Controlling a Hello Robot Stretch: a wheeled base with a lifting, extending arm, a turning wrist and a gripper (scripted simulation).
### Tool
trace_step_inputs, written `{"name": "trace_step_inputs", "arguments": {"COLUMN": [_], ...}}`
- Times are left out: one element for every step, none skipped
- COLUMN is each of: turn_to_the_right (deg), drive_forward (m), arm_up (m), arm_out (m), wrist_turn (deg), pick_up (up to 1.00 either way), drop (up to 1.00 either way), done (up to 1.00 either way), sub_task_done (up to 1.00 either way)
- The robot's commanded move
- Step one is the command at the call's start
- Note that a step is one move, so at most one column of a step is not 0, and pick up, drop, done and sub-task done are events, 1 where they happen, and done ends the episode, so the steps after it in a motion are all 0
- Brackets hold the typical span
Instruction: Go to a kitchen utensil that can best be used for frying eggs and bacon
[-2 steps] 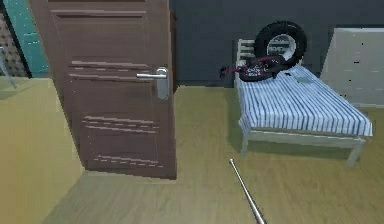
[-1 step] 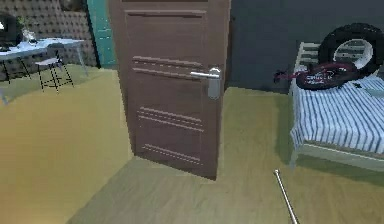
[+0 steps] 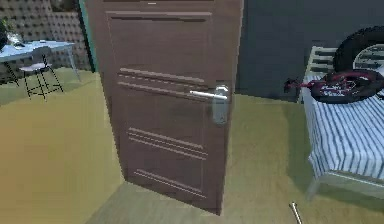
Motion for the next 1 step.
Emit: {"name": "trace_step_inputs", "arguments": {"turn_to_the_right": [-45.0], "drive_forward": [0.00], "arm_up": [0.00], "arm_out": [0.00], "wrist_turn": [0.0], "pick_up": [0.00], "drop": [0.00], "done": [0.00], "sub_task_done": [0.00]}}
